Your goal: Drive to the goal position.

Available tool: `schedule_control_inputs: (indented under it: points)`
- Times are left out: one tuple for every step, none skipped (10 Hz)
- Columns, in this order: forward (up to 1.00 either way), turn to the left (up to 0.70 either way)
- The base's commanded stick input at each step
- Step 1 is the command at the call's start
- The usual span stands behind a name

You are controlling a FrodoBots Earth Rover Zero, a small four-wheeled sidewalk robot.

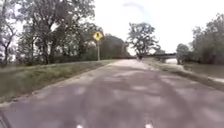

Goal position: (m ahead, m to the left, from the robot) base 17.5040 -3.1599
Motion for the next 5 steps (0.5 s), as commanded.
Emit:
schedule_control_inputs:
  points:
    - [1.00,0.00]
    - [1.00,0.00]
    - [1.00,0.00]
    - [1.00,0.00]
    - [1.00,-0.27]
